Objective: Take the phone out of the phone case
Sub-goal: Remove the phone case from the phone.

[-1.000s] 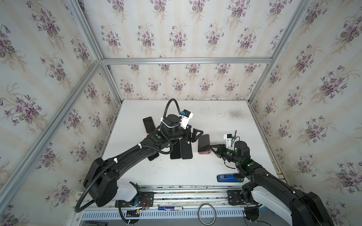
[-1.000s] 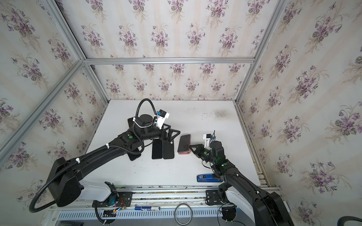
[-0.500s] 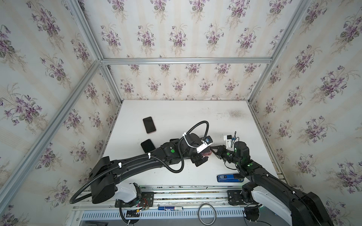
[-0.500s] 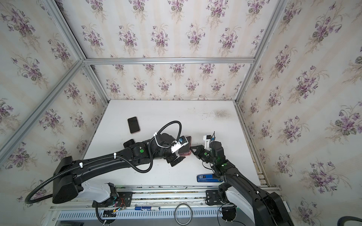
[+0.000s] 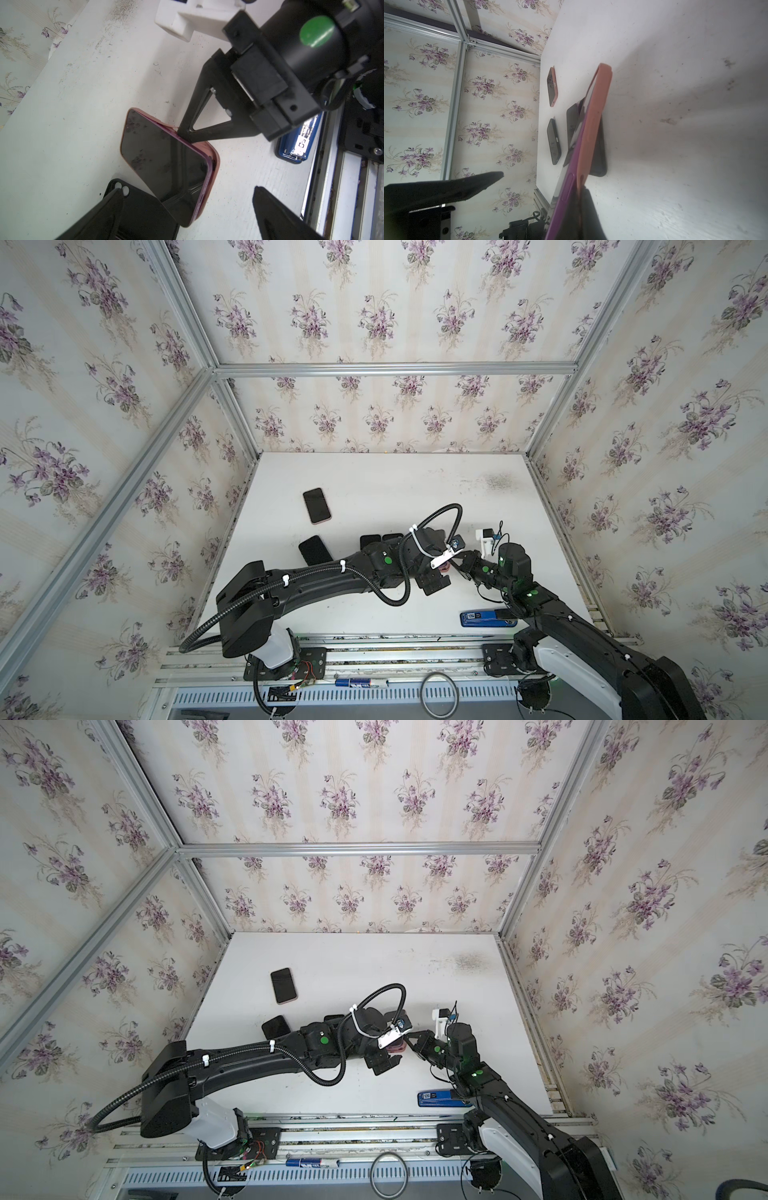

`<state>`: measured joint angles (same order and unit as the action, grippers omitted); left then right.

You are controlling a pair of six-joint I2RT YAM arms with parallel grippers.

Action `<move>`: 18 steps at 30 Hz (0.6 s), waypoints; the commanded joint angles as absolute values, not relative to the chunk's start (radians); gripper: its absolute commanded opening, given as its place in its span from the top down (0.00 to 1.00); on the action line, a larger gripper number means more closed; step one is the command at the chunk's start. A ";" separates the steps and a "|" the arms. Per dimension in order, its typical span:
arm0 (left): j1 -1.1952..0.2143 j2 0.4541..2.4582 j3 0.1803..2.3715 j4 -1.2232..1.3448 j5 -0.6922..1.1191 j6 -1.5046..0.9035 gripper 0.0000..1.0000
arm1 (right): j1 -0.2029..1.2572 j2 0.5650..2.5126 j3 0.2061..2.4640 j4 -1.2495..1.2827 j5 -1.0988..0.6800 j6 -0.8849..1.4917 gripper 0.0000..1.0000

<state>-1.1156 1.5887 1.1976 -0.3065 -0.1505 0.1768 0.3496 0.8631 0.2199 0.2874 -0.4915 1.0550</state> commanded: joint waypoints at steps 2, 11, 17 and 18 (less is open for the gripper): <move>-1.119 1.621 1.228 -0.301 -0.190 0.183 0.02 | 0.349 0.855 0.219 0.356 -0.513 1.063 1.00; -1.117 1.688 1.255 -0.296 -0.244 0.181 0.08 | 0.349 0.832 0.217 0.350 -0.522 1.069 1.00; -1.117 1.700 1.243 -0.264 -0.302 0.181 0.15 | 0.350 0.814 0.209 0.344 -0.525 1.072 1.00; -1.116 1.701 1.240 -0.259 -0.306 0.180 0.17 | 0.350 0.809 0.207 0.343 -0.525 1.072 1.00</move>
<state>-1.1210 1.6974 1.2434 -0.2935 -0.2481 0.1764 0.3485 0.8200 0.2073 0.2901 -0.4969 1.0687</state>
